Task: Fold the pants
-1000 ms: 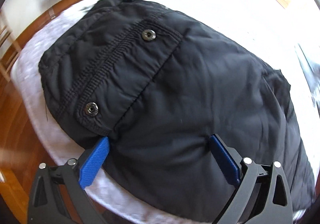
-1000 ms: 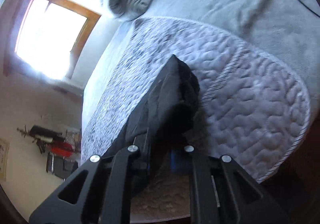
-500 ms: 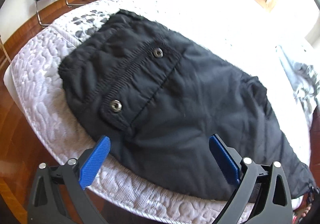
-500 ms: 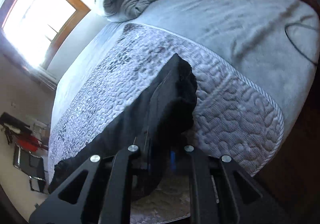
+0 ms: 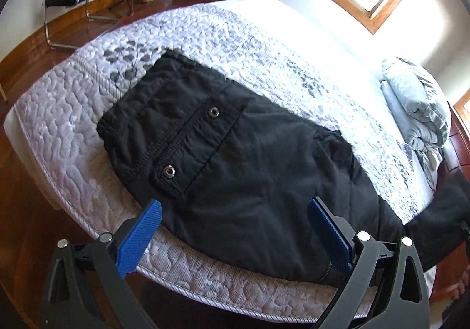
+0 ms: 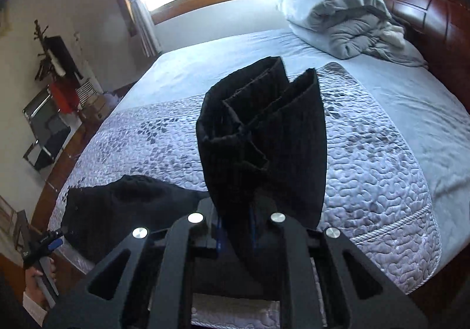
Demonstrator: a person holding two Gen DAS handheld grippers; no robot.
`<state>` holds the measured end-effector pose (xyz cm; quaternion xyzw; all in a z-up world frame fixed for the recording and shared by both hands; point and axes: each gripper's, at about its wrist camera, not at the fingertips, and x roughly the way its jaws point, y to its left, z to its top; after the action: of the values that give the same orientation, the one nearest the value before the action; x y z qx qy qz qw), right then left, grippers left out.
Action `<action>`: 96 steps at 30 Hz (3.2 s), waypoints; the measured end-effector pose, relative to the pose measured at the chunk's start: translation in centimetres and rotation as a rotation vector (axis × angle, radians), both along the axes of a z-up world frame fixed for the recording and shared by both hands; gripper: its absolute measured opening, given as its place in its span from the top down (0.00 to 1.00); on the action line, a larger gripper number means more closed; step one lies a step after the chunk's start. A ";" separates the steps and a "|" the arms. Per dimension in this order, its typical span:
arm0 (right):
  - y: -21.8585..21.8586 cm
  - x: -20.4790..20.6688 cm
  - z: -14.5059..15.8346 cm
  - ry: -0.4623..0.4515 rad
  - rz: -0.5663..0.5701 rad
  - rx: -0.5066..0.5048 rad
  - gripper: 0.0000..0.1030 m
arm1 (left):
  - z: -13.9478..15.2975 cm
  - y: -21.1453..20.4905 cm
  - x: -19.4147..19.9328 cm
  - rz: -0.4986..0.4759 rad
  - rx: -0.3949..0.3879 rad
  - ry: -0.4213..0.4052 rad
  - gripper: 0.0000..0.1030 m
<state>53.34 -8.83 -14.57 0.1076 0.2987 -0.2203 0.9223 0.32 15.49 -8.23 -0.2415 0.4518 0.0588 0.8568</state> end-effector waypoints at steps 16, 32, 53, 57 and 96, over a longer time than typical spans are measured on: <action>10.3 9.5 -10.1 0.296 0.191 -0.063 0.88 | -0.1 3.1 -2.8 0.086 -0.042 -0.019 0.04; 15.2 14.0 -17.0 0.441 0.260 -0.124 0.86 | -2.4 4.2 -3.6 0.122 -0.107 0.024 0.04; 15.1 11.7 -15.0 0.353 0.371 0.010 0.38 | -3.5 3.3 -3.4 0.111 -0.155 0.056 0.04; 14.8 12.4 -16.7 0.392 0.360 0.016 0.39 | -3.4 3.2 -3.5 0.106 -0.146 0.059 0.04; 6.1 3.9 -10.8 0.174 0.271 0.237 0.59 | -6.8 8.8 -3.7 0.298 -0.371 0.034 0.04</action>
<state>57.24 -2.72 -25.33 0.1548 0.4128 -0.0659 0.8952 -3.33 24.30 -15.08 -0.4576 0.4286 0.1046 0.7719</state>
